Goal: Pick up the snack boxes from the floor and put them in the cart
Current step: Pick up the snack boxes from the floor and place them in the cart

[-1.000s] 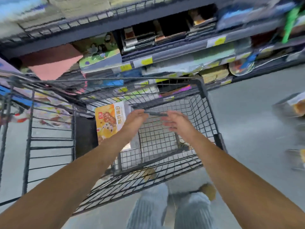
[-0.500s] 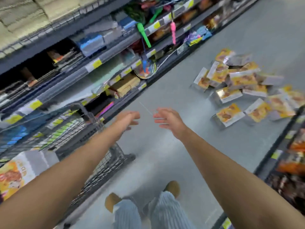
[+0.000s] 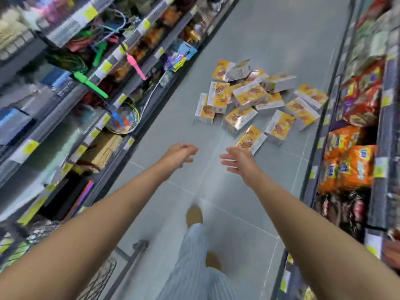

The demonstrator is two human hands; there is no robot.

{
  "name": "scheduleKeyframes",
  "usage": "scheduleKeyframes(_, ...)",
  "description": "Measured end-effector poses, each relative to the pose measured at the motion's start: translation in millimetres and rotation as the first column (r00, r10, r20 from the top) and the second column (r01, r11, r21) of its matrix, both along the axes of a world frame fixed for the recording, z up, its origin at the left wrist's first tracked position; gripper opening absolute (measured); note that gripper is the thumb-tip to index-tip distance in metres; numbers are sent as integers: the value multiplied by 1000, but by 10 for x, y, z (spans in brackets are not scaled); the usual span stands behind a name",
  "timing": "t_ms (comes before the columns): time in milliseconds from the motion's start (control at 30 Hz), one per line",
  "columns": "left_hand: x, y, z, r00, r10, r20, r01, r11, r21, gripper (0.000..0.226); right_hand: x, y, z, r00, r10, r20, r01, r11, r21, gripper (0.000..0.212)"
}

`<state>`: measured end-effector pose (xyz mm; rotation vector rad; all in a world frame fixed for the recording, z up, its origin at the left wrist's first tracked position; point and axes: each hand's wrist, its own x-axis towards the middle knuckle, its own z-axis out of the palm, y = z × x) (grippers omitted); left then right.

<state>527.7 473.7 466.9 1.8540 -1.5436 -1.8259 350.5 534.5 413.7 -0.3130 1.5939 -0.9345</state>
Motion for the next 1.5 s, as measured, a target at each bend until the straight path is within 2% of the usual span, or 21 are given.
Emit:
scheduleKeyframes(233,-879,-770,-208,990,-141,-21,141,990,-12,26,-792,-519,-145,995,-58,-76,60,998,14,9)
scheduleKeyframes(300,-1153,-1043,-312,985,-171,-24,171,985,1,27,-1019,-730,-237,992,-79,-102,84,996,40,16)
scheduleKeyframes(367,-1421,-1312,-426,980,-198,-24,199,980,32,20,-1229,-937,-335,989,-92,-115,102,992,78,22)
scheduleKeyframes(500,-1943,-1791,-661,967,-251,-34,253,965,68,17,-1623,-1346,-513,981,-166,-101,177,977,119,11)
scheduleKeyframes(567,-2178,-1980,-797,965,-260,-26,261,961,92,16,-1807,-1521,-639,969,-224,-102,237,960,150,12)
scheduleKeyframes(700,-2564,-2190,-1137,955,-296,-6,293,943,160,15,-2080,-1681,-945,946,-306,-104,322,921,220,15)
scheduleKeyframes(833,-2929,-2290,-1556,941,-338,31,321,915,244,19,-2365,-1743,-1327,941,-326,-95,339,895,289,20)
scheduleKeyframes(900,-3160,-2370,-1829,941,-335,51,311,913,264,19,-2589,-1818,-1590,940,-329,-94,341,884,319,21)
scheduleKeyframes(967,-3384,-2451,-2177,947,-313,76,283,921,269,10,-2821,-1895,-1939,940,-326,-96,339,873,351,21)
scheduleKeyframes(1033,-3552,-2514,-2495,956,-277,92,241,928,284,12,-2987,-1976,-2249,944,-317,-89,327,868,375,21)
scheduleKeyframes(1200,-4031,-2602,-3550,949,-261,176,199,932,303,7,-3390,-2154,-3235,958,-279,-66,280,860,426,18)
scheduleKeyframes(1333,-4353,-2635,-4384,927,-307,216,218,909,355,45,-3669,-2261,-4047,966,-256,-30,232,816,530,11)
scheduleKeyframes(1400,-4467,-2662,-4718,918,-326,226,229,901,368,49,-3784,-2334,-4423,964,-265,-20,231,801,552,10)
scheduleKeyframes(1500,-4603,-2708,-5167,909,-350,225,252,893,373,52,-3890,-2386,-4996,985,-171,-14,148,806,573,11)
